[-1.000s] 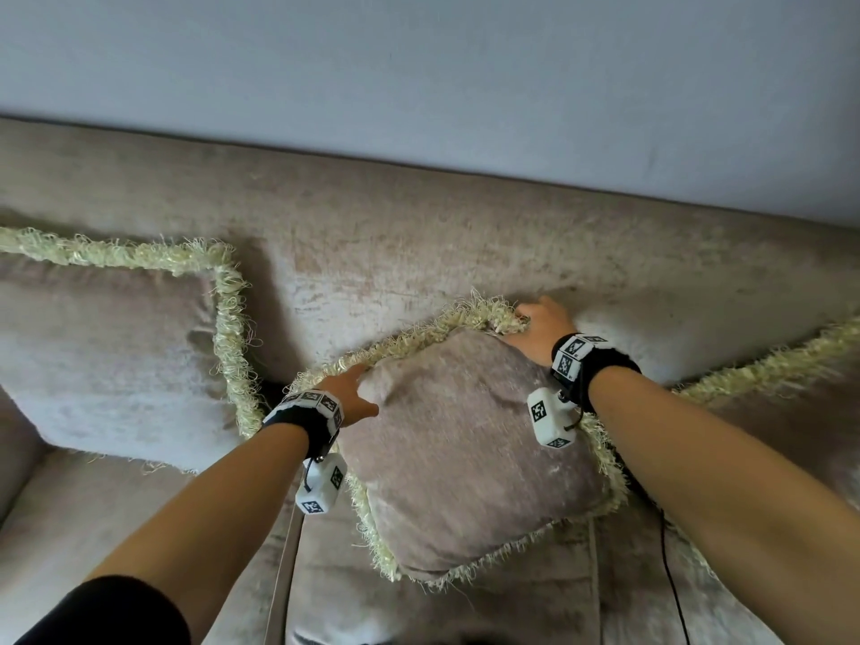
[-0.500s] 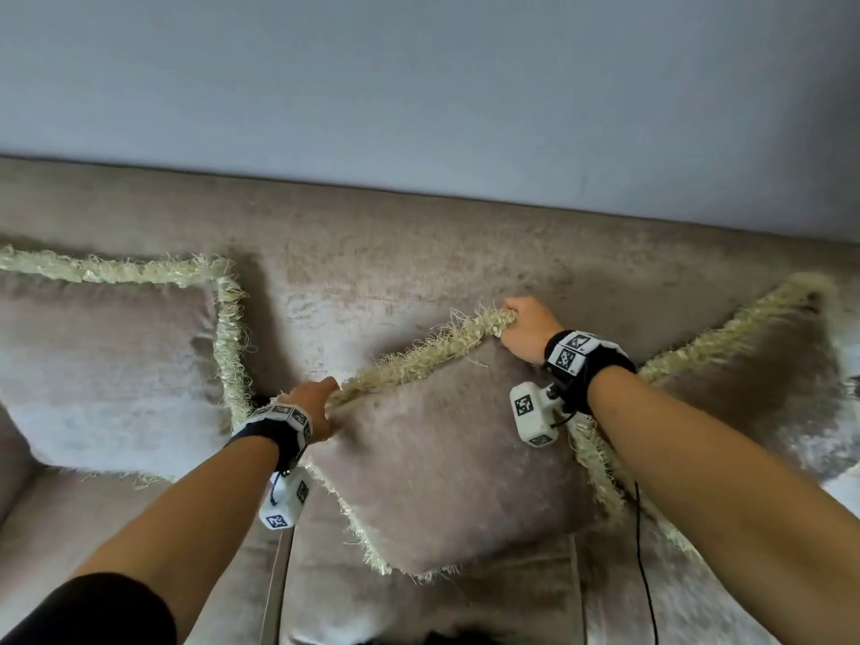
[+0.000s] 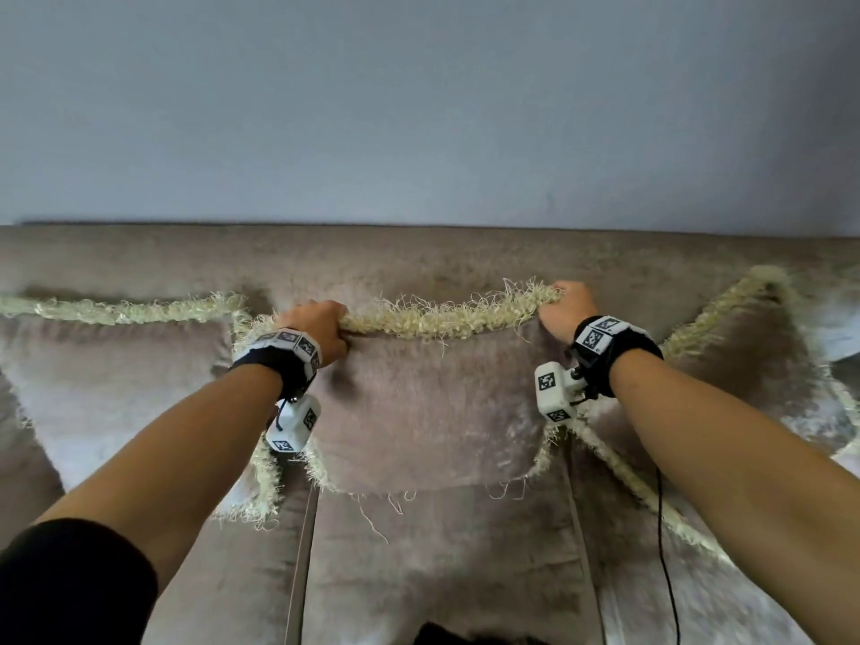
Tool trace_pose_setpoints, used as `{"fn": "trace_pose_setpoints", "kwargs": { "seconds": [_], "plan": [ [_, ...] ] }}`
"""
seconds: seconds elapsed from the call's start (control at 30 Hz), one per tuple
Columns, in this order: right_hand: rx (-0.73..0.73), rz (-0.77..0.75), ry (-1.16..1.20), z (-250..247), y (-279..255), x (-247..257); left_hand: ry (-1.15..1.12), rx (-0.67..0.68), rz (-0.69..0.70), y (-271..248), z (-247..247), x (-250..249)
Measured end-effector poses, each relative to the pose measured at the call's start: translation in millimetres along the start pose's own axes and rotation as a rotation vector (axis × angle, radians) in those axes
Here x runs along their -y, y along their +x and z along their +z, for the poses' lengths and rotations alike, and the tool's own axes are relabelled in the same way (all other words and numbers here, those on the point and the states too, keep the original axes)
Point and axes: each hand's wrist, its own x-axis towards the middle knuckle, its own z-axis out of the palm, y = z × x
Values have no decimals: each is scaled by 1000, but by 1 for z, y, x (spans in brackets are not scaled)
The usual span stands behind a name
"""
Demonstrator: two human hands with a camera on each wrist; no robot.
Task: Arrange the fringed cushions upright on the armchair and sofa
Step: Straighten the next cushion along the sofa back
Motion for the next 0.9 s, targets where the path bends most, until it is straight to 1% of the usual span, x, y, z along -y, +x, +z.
{"fn": "trace_pose_setpoints", "kwargs": {
  "seconds": [0.1,0.2,0.37,0.5,0.57,0.7,0.8,0.9],
  "plan": [
    [10,16,-15,6,-2,-6,47,28,9,6,-7,0],
    [42,2,-58,10,-4,-1,45,70,4,9,-5,3],
    [70,12,-83,9,11,3,27,119,4,29,-9,5],
    [149,37,-150,9,34,-2,-15,181,-1,57,-7,0],
    [161,70,-214,16,46,-15,-24,232,-5,66,7,-2],
    [223,105,-388,46,48,-46,-18,383,-42,66,65,2],
    [237,76,-399,66,50,-54,-29,341,-76,59,91,10],
    [258,4,-413,69,56,-51,-79,298,-99,61,91,18]
  ]
}}
